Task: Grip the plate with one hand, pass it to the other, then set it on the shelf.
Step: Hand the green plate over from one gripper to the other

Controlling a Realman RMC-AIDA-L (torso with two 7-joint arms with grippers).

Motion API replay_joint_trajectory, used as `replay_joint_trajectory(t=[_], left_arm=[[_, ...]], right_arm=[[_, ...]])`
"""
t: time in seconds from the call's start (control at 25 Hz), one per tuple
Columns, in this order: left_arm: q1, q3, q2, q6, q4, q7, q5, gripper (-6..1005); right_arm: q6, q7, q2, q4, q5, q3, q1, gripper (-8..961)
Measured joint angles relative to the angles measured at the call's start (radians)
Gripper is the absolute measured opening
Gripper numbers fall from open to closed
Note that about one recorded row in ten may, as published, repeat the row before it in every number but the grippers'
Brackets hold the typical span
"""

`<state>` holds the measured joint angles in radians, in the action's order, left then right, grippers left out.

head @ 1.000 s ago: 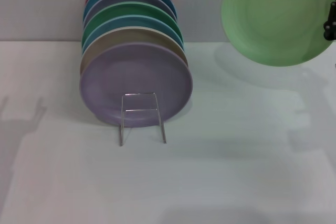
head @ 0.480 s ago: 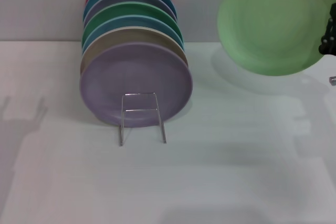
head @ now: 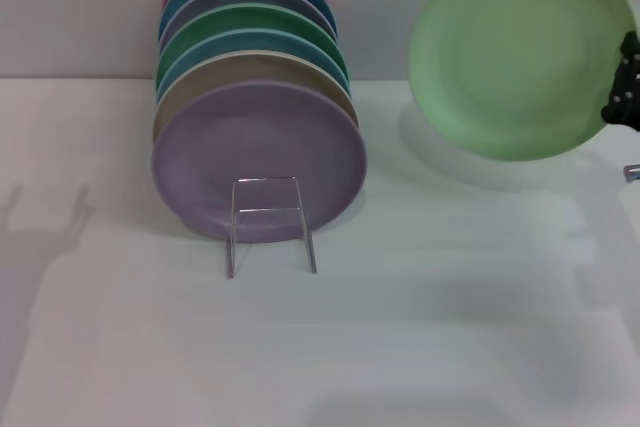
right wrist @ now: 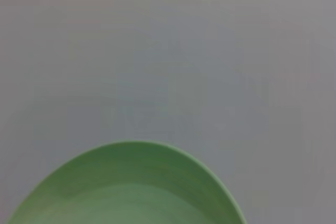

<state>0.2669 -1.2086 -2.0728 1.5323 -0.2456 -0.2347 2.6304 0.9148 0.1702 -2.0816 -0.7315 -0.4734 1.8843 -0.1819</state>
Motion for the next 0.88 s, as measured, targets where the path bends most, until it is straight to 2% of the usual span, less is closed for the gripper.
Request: replay_joint_trajectory(t=[0.88], left_arm=[[-0.004,0.045,-0.002,0.01,-0.012,0.0,0.002,860]], right_arm=[[0.064,-0.114,0.002,0.088,0.007,0.022,-0.008,23]])
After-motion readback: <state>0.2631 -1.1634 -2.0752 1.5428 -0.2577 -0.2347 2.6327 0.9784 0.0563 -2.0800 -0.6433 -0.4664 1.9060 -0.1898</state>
